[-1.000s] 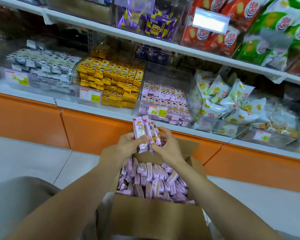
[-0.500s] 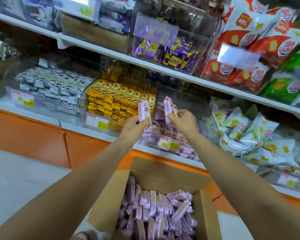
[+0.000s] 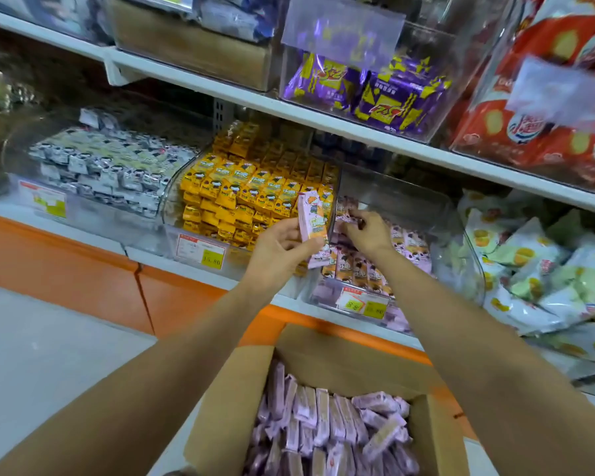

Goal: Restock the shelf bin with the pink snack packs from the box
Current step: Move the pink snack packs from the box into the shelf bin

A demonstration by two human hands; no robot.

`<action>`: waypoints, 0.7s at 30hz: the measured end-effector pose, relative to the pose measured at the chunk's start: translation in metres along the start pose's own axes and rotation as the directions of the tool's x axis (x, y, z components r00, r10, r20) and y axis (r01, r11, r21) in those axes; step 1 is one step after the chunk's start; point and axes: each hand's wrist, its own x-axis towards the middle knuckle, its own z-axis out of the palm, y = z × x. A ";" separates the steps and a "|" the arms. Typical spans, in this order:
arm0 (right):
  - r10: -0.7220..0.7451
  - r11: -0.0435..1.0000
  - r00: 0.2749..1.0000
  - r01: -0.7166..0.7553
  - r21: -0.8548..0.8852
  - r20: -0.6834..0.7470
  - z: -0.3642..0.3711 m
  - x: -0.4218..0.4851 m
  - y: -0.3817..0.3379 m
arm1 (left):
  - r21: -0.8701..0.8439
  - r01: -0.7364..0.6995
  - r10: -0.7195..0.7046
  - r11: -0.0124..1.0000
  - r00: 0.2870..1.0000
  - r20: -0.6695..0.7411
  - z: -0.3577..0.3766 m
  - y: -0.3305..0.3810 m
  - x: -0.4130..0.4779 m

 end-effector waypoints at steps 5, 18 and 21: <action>-0.149 0.981 0.986 0.138 0.135 0.074 -0.024 -0.035 0.007 | 0.009 0.008 -0.008 1.000 0.999 -0.054 0.007 0.005 -0.008; -0.325 0.825 0.937 0.347 0.445 -0.127 -0.054 -0.120 -0.010 | 0.270 -0.109 0.149 0.957 0.980 -0.134 0.050 0.008 -0.016; -0.169 0.860 0.960 0.254 0.443 -0.222 -0.061 -0.100 0.005 | 0.766 -0.300 0.393 0.569 0.917 0.067 0.042 -0.011 -0.009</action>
